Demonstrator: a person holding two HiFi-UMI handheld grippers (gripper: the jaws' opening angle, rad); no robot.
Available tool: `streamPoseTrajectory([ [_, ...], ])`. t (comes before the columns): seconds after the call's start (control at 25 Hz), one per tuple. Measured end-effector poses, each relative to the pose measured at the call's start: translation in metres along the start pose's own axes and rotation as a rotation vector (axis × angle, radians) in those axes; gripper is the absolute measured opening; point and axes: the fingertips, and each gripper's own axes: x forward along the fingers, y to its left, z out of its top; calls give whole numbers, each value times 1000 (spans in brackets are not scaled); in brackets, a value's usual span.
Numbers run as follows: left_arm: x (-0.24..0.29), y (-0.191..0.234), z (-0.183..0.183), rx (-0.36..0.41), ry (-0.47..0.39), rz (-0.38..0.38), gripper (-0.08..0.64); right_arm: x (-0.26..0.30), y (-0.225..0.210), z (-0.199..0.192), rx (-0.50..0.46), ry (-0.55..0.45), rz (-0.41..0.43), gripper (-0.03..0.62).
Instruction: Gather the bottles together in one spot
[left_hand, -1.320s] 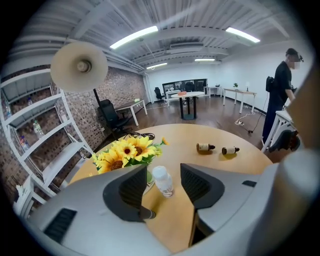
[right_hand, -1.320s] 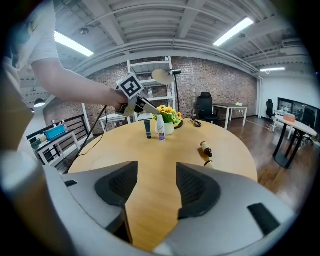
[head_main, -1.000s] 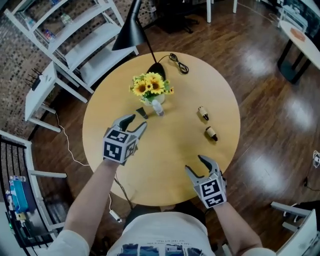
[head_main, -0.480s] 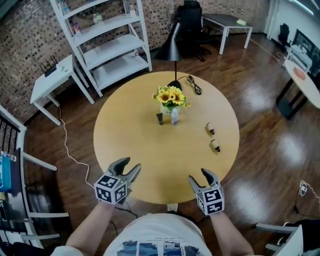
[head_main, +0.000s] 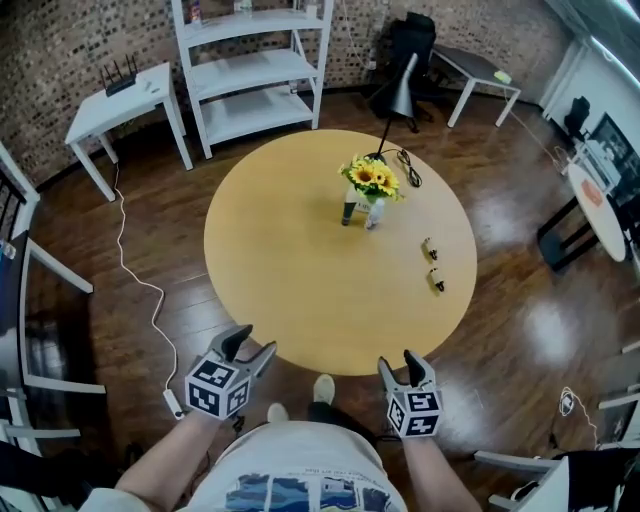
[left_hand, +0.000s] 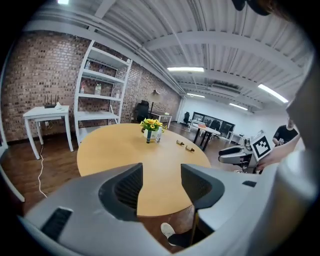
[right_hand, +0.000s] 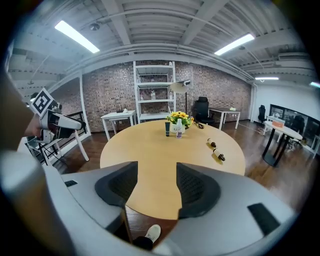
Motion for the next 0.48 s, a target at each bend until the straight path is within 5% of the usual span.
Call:
streamPoseTrajectory([
  [0.48,-46,-9,-32,-23,6,-20,222,-43,54,-11,-91,-9,-16,267],
])
